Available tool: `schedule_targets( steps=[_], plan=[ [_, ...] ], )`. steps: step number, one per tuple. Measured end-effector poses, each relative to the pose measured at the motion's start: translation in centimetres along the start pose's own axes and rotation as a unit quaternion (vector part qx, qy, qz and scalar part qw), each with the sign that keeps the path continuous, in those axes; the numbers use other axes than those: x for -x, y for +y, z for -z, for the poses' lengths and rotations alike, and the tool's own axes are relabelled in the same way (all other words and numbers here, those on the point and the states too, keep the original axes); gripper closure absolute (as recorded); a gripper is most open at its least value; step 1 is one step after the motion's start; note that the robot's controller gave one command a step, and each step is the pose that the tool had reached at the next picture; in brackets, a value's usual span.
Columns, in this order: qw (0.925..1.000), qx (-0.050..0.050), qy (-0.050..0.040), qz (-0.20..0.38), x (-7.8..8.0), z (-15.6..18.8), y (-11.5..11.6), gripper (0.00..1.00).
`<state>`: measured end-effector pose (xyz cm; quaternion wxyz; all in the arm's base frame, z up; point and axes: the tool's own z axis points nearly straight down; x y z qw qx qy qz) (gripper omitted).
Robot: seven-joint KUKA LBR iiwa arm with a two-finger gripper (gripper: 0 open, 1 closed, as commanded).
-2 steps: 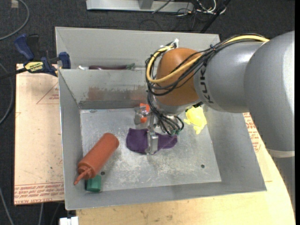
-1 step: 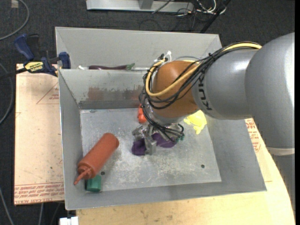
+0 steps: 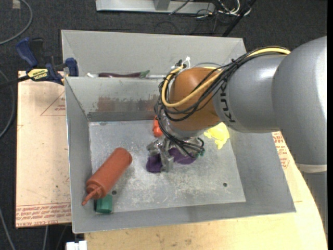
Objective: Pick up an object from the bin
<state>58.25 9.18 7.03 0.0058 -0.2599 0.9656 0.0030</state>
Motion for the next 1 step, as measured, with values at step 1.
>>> schedule_targets(
  steps=[1],
  plan=[
    [1.0,0.0,-0.0017,0.003,-1.1,6.86,0.37,1.0]
  ],
)
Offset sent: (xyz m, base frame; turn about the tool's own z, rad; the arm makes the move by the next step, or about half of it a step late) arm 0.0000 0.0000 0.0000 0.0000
